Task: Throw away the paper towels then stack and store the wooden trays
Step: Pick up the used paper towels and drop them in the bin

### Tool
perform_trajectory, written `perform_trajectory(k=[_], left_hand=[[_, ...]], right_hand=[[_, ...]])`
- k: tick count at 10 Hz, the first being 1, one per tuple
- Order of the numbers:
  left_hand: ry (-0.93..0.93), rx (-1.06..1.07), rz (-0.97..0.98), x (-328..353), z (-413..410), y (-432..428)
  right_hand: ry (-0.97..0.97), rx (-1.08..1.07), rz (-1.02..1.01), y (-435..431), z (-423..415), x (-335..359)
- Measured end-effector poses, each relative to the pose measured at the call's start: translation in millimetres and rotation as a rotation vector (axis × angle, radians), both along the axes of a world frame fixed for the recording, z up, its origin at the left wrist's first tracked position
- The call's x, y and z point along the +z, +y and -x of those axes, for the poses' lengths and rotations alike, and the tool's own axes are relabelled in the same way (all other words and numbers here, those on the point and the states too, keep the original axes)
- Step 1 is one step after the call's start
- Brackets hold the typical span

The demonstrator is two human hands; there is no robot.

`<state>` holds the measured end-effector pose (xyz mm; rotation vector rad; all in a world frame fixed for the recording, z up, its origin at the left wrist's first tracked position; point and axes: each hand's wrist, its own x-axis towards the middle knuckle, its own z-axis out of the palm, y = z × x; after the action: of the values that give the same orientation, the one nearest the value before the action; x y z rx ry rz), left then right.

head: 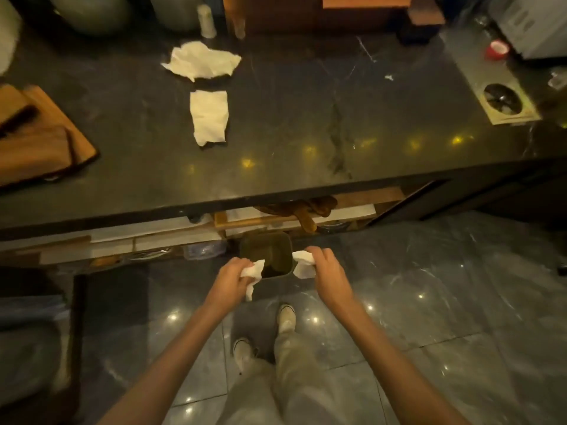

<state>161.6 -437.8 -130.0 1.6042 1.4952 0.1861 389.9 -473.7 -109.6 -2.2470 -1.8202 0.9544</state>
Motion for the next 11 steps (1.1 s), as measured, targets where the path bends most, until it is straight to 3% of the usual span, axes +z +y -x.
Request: perform_trajectory(k=[3, 5, 6, 7, 8, 10, 11], left_hand=[[0.003, 0.166, 0.055, -223, 15, -4], [0.053, 0.181, 0.134, -363, -1, 3], [0.089, 0.222, 0.188, -416, -13, 25], [0.172, 0.157, 0.189, -458, -20, 47], [0.2, 0.125, 0.12, -491, -24, 65], [0.006, 0.262, 0.102, -538, -35, 67], [-0.021, 0.278, 0.086, -559, -37, 68]], right_hand=[[0.103, -0.149, 0.146, 30, 30, -220], [0.339, -0.504, 0.414, 54, 49, -379], [0.413, -0.601, 0.348, 65, 52, -426], [0.466, -0.636, 0.147, 74, 51, -469], [0.467, -0.584, 0.026, 79, 42, -504], [0.368, -0.385, 0.011, 85, 20, -552], [0.224, -0.305, -0.024, 89, 20, -565]])
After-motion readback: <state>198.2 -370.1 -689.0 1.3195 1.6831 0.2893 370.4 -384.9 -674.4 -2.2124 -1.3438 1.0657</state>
